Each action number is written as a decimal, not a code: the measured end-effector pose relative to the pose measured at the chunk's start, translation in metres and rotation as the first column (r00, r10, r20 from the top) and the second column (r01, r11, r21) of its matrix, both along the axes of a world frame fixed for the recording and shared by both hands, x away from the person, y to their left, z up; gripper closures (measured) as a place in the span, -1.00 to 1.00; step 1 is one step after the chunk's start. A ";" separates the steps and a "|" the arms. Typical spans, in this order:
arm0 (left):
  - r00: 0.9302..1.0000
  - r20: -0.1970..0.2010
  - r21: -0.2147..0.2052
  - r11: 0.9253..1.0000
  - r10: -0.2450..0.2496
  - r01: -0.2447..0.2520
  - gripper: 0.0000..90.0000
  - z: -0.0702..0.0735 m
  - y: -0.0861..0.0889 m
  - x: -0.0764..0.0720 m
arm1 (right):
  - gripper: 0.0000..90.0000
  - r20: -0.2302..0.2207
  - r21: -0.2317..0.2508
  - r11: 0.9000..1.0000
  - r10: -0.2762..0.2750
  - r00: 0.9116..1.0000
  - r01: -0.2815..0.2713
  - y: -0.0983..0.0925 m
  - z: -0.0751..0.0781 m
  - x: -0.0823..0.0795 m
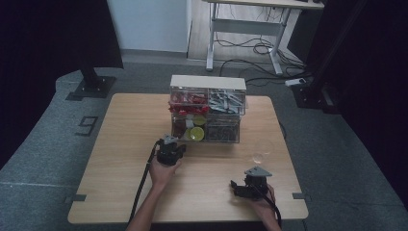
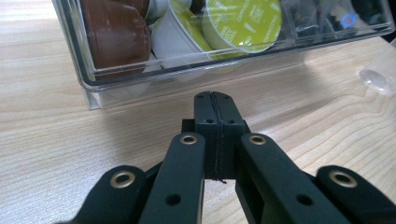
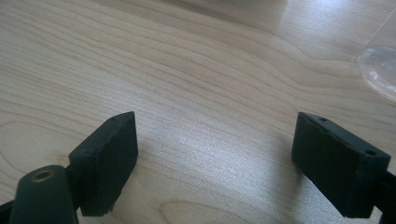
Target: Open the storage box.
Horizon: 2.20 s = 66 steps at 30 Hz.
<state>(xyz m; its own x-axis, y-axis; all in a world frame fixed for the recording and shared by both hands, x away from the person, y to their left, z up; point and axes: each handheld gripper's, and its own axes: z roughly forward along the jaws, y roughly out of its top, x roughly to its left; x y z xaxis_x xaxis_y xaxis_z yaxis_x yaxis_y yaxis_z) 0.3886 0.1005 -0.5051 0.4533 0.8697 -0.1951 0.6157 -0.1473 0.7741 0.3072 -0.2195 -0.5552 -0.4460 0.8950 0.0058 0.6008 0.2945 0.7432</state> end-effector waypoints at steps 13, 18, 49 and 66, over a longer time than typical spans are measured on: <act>1.000 -0.003 0.003 1.000 0.007 -0.007 1.00 0.001 -0.006 0.011 | -0.68 0.000 0.001 1.000 0.000 1.000 0.000 0.000 0.000 0.000; 1.000 -0.002 0.010 1.000 0.007 -0.007 1.00 0.002 -0.005 0.012 | -0.68 0.000 0.000 1.000 0.000 1.000 0.000 0.000 0.000 0.000; 1.000 -0.008 0.031 1.000 0.001 -0.001 1.00 0.009 -0.005 0.009 | -0.68 0.000 0.001 1.000 0.000 1.000 0.000 0.000 0.000 0.000; 1.000 0.002 0.011 1.000 0.001 -0.001 1.00 0.014 -0.005 0.006 | -0.68 0.000 0.000 1.000 0.000 1.000 0.000 0.000 0.000 0.000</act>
<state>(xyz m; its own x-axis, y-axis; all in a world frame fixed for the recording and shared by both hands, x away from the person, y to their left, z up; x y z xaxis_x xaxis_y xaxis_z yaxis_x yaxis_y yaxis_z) 0.3947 0.0955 -0.4916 0.4532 0.8721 -0.1847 0.6143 -0.1555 0.7736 0.3072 -0.2195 -0.5552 -0.4459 0.8951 0.0063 0.6010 0.2941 0.7431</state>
